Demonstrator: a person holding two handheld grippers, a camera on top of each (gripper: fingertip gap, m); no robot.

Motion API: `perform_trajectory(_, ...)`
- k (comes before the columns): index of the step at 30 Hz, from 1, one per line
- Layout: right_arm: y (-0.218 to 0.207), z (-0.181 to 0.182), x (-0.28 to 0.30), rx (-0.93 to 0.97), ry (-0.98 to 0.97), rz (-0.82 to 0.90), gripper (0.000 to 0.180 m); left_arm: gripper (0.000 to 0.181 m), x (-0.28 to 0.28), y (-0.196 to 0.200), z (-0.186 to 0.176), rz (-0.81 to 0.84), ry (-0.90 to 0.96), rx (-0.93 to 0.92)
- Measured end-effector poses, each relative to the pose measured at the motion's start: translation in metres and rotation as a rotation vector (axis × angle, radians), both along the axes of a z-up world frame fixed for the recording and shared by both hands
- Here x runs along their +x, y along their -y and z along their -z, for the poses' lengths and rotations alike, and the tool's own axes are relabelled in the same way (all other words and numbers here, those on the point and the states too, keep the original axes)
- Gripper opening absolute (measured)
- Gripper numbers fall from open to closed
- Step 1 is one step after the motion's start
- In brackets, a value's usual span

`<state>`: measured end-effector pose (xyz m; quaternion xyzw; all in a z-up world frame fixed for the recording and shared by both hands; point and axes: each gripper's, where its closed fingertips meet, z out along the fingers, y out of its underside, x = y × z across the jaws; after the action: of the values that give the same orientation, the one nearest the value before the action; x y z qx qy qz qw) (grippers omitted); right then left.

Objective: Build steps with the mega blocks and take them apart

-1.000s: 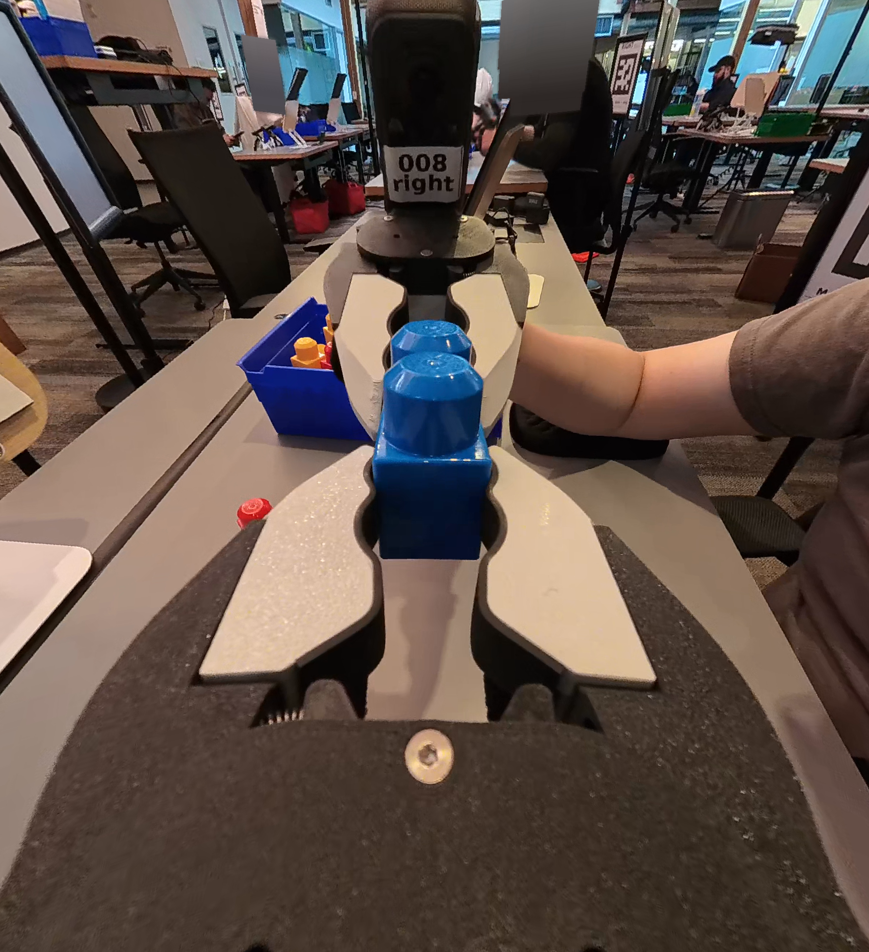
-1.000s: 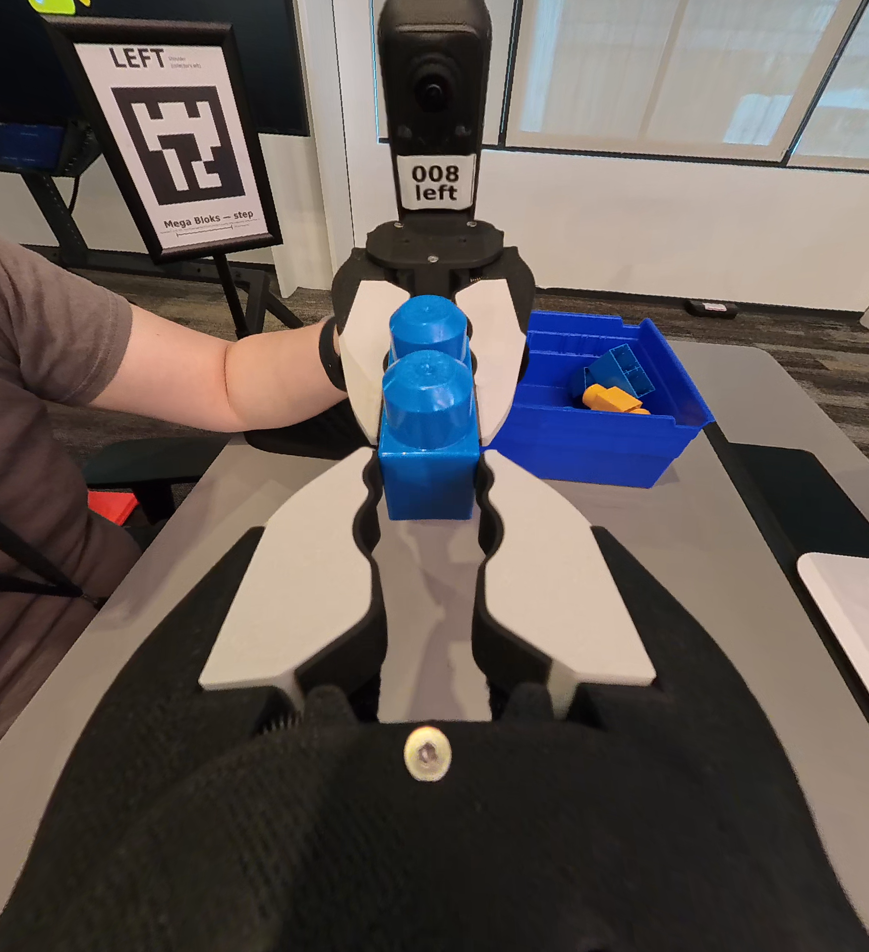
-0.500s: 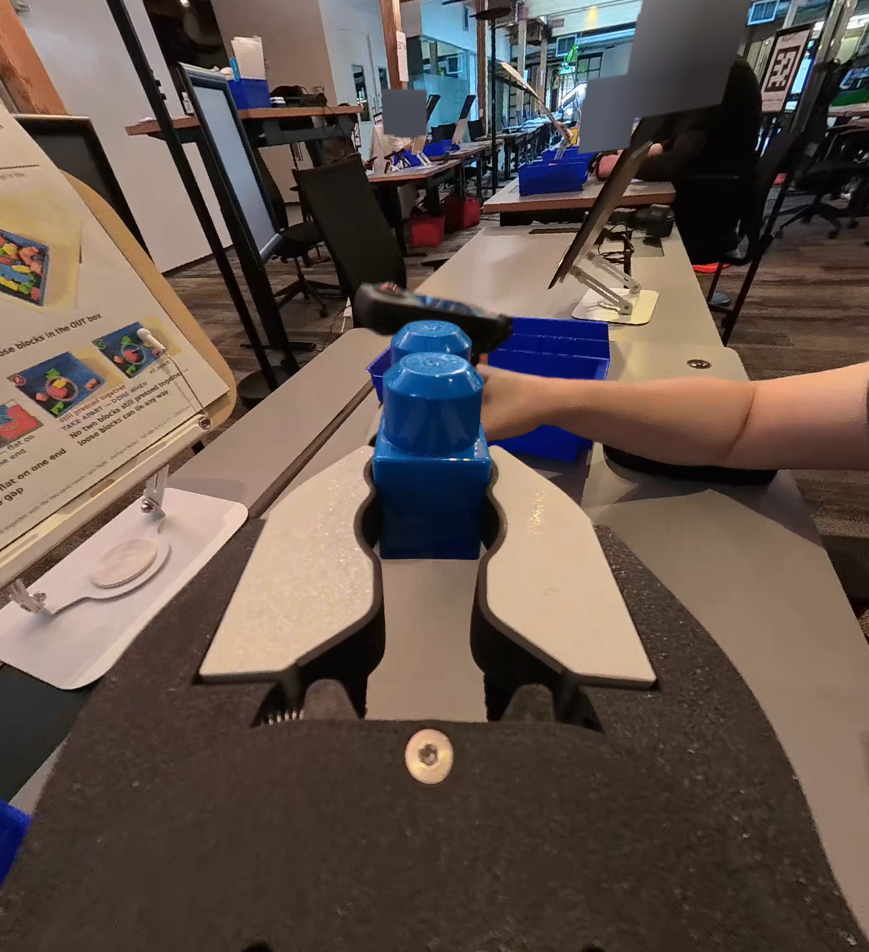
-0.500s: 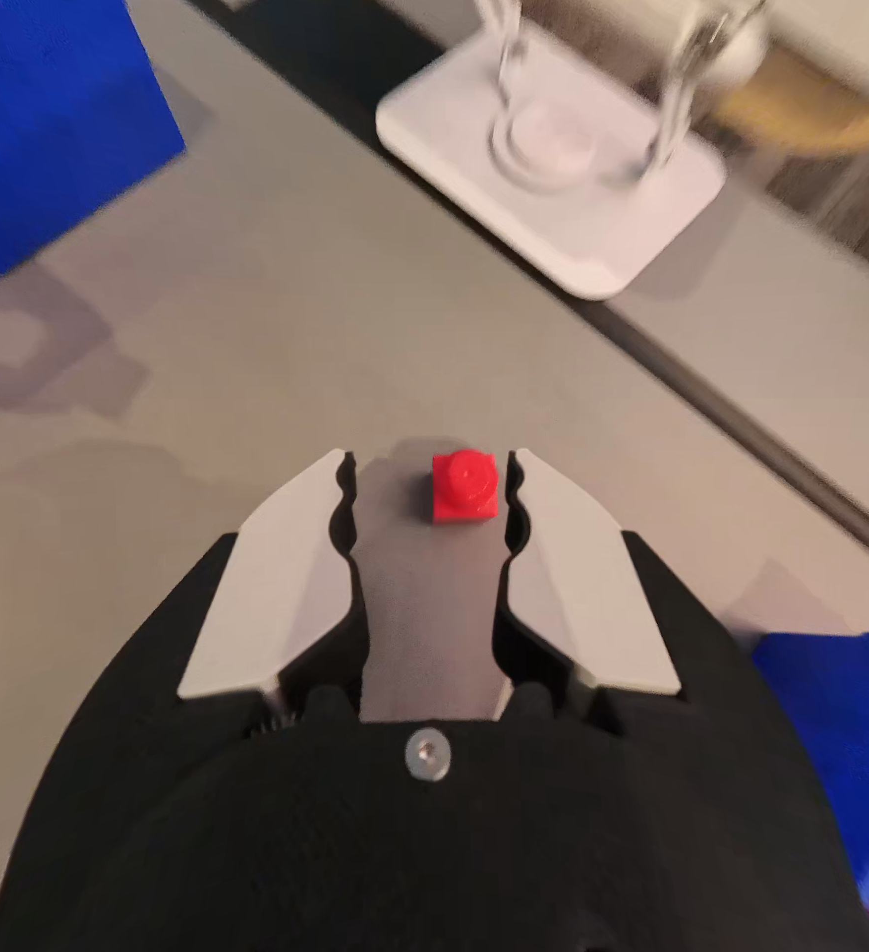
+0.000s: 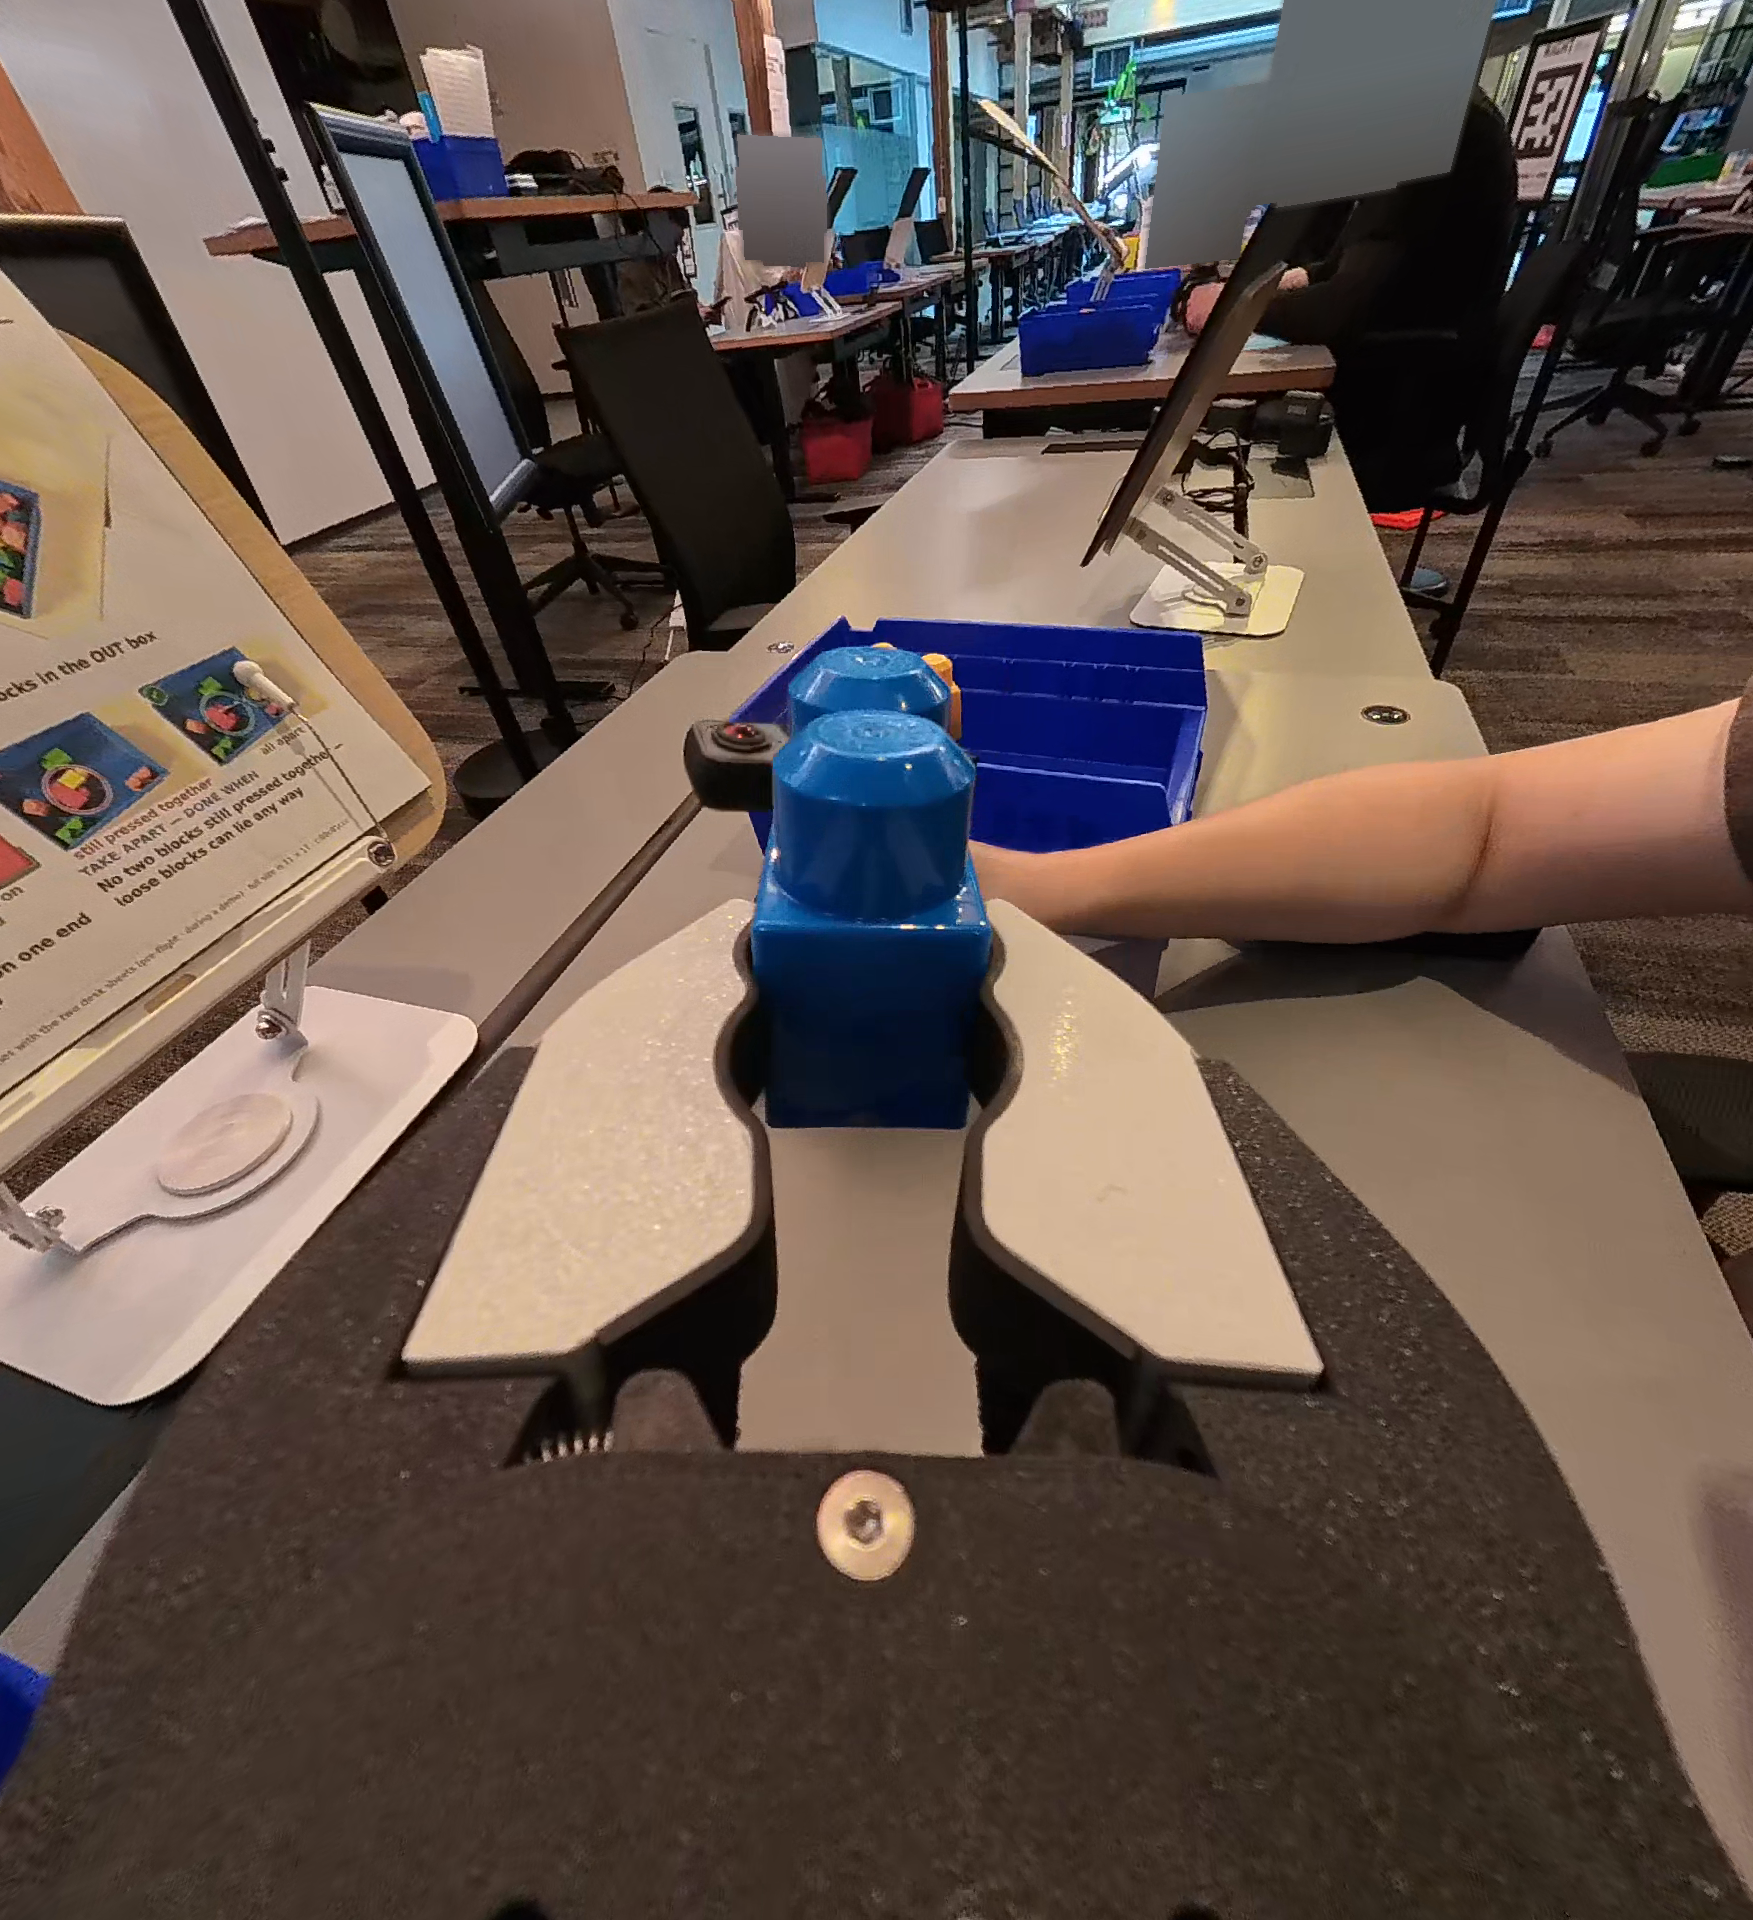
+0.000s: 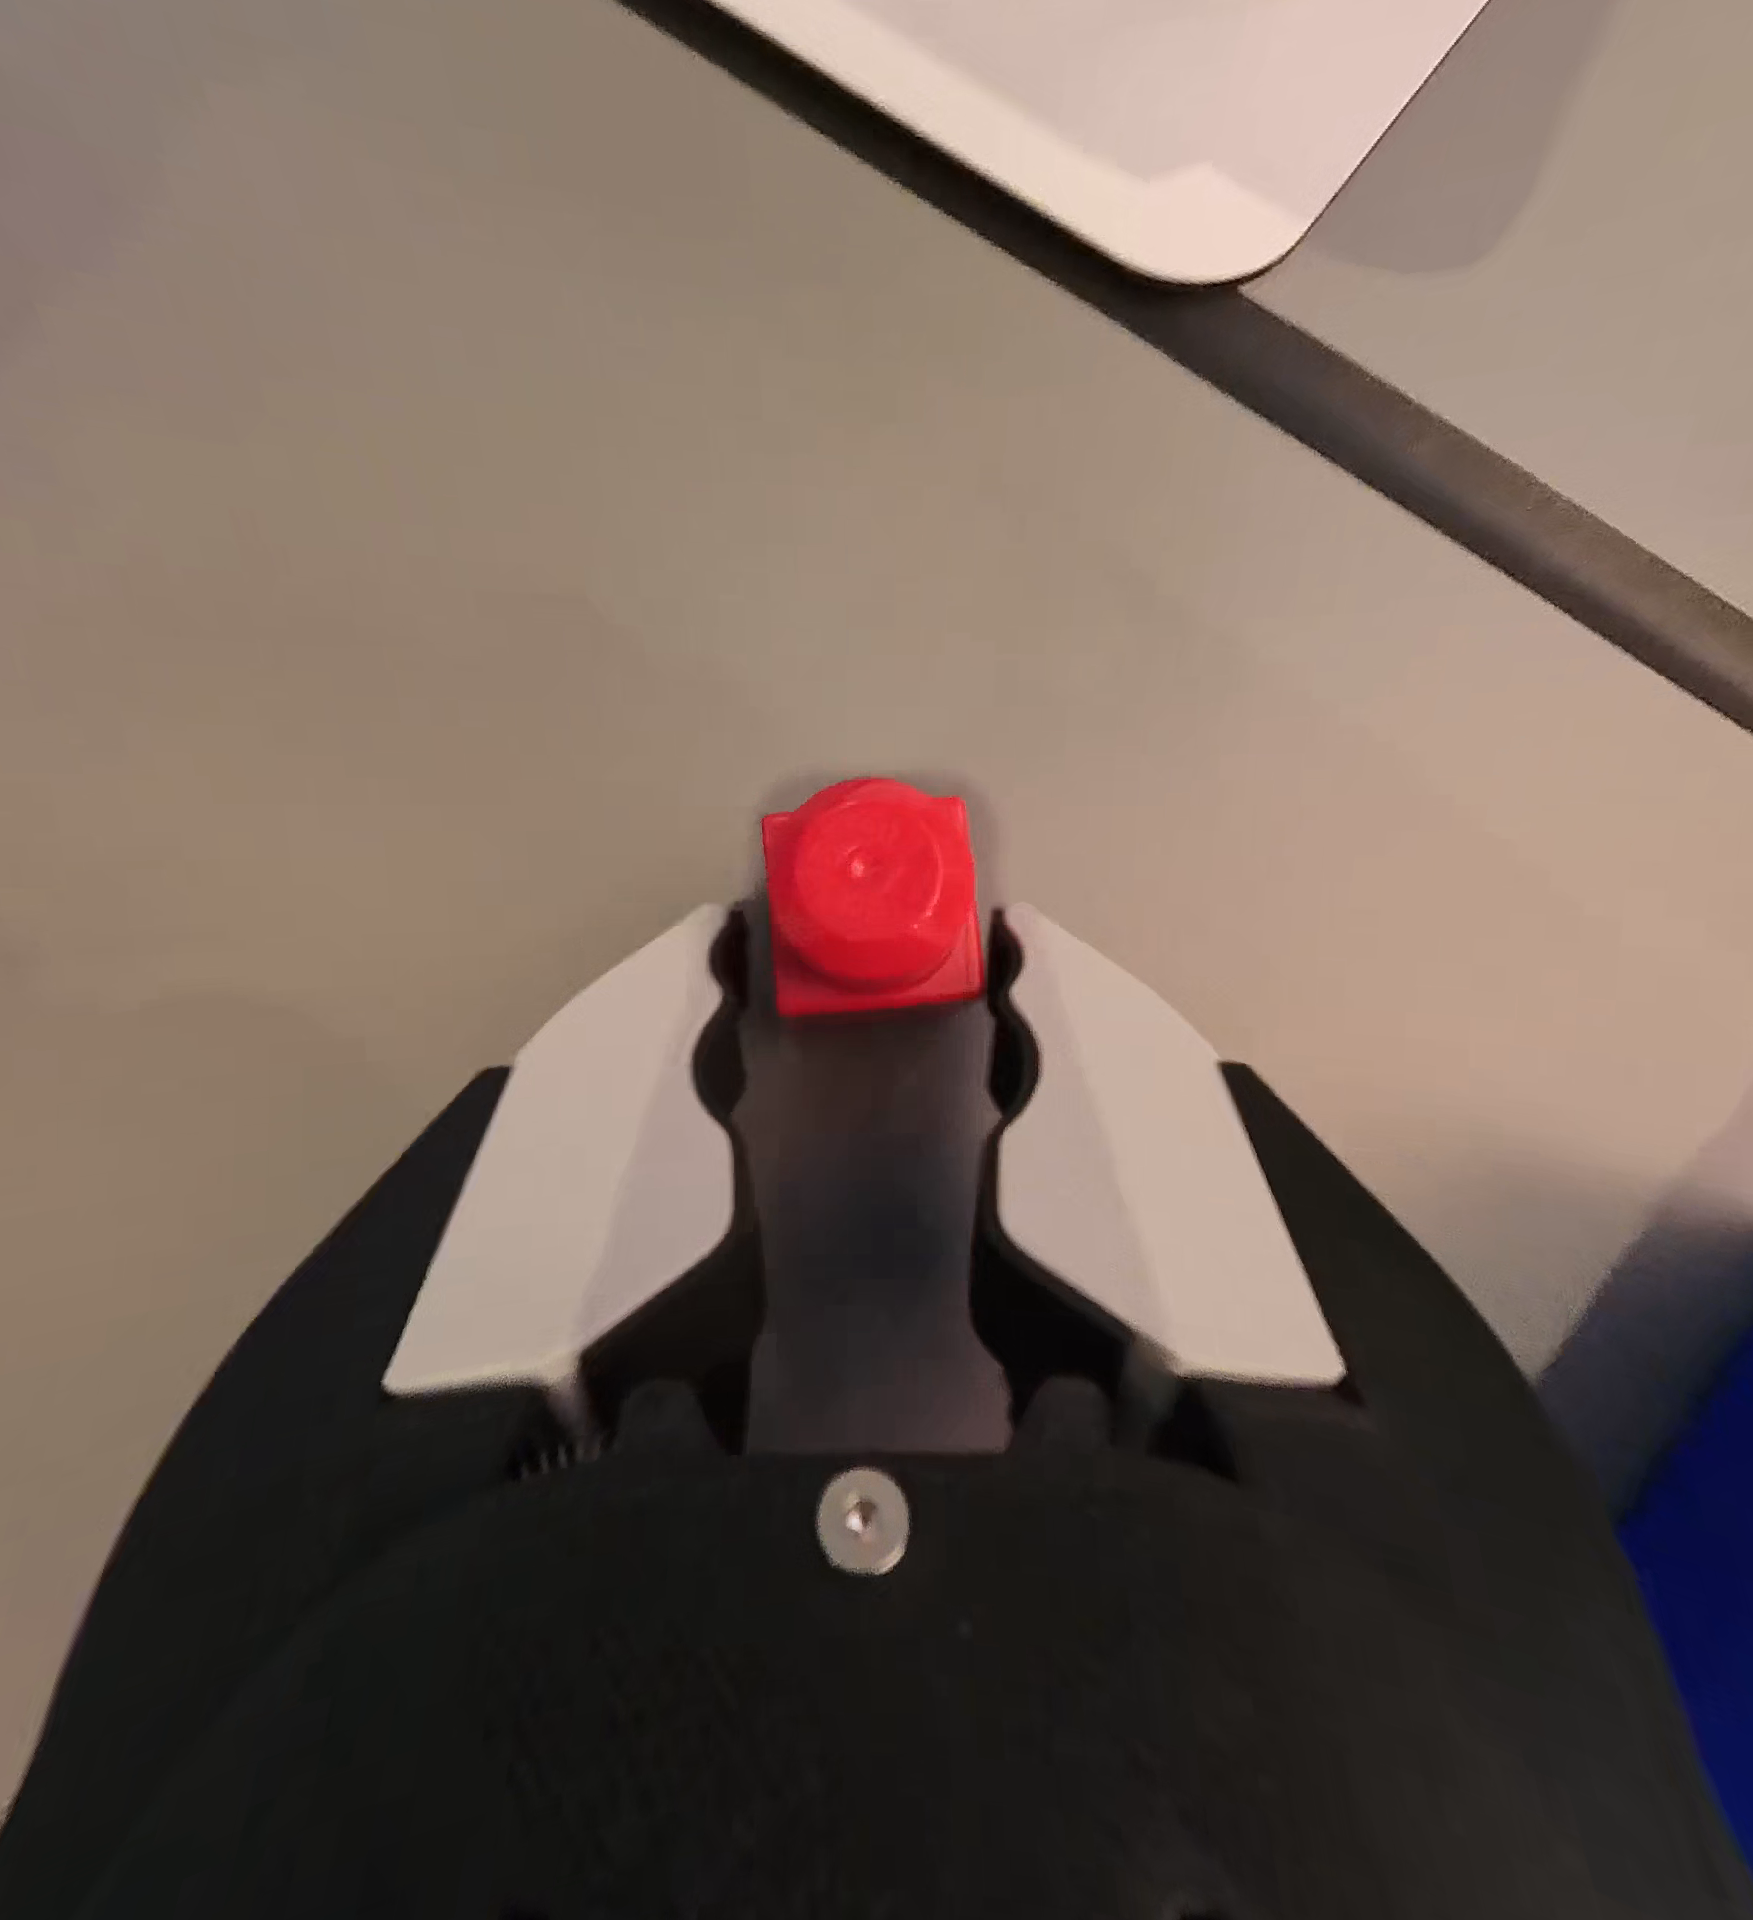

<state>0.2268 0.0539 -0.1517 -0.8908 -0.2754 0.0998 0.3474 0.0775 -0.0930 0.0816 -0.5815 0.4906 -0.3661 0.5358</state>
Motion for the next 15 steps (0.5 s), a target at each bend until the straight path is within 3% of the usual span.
perform_trajectory(1,0.000,0.000,0.000,0.006,0.007,-0.002,0.038,0.036,0.000,0.000,0.001,-0.001,-0.003,-0.001)
perform_trajectory(4,0.001,-0.016,-0.010,0.041,-0.060,-0.018,0.037,0.036,0.000,-0.006,0.004,-0.022,-0.010,-0.010)
perform_trajectory(9,0.023,-0.118,-0.038,0.226,-0.363,-0.128,0.037,0.036,0.006,-0.011,0.016,-0.017,0.001,-0.127)
perform_trajectory(15,0.103,-0.227,-0.064,0.164,-0.858,-0.525,0.036,0.036,0.034,-0.004,0.043,0.081,-0.020,-0.263)
